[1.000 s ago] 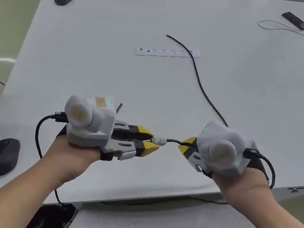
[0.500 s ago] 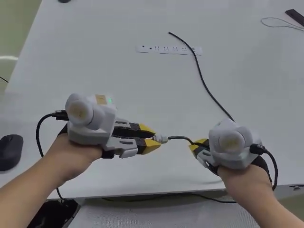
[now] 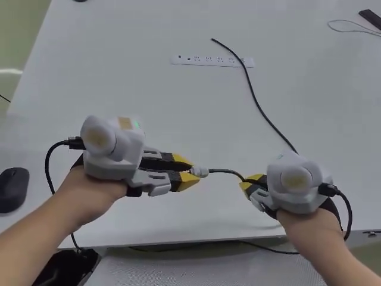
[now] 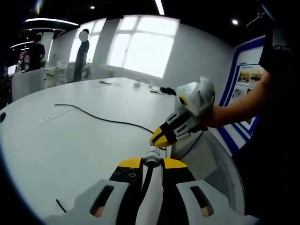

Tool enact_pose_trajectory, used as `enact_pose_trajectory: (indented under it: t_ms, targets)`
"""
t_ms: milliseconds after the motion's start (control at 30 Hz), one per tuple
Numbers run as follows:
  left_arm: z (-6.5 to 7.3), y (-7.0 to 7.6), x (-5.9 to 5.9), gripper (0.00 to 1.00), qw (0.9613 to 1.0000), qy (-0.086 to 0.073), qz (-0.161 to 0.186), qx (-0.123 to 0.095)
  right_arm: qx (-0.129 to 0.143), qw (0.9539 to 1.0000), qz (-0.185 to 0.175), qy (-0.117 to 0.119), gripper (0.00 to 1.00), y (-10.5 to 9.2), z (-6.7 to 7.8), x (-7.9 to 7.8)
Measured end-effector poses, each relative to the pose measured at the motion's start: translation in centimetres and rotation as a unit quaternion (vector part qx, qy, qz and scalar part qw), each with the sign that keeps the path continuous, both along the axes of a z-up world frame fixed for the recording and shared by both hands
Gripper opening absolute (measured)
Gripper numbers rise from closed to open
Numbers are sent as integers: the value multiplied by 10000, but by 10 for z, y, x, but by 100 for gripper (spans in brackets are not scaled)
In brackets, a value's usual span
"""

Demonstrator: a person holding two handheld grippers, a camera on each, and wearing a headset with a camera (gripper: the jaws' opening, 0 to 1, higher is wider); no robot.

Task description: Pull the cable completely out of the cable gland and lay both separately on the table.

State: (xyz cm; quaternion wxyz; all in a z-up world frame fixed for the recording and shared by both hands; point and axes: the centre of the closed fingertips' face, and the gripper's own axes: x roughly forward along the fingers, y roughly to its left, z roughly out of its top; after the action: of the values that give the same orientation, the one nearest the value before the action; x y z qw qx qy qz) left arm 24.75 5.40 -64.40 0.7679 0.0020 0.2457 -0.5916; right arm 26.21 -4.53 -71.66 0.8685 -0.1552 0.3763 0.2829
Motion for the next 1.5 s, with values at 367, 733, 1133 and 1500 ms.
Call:
enact_pose_trajectory:
  t_ms: [367,733,1133,1500]
  targets:
    - [0,3,1,15,10000,12,70,30,10,9986,431,-315,11,18,25,-4]
    - [-3,0,-3,15,10000,13,-50,77,-672,9715,2039,-1001,11,74,52,-11]
    - [-2,0,-1,15,10000,-8,-31,62,-807,9618,2364,-1123,1,90,54,-11]
    - [-1,-1,-3,15,10000,-26,-54,42,-582,9703,2111,-1030,0,88,53,-12]
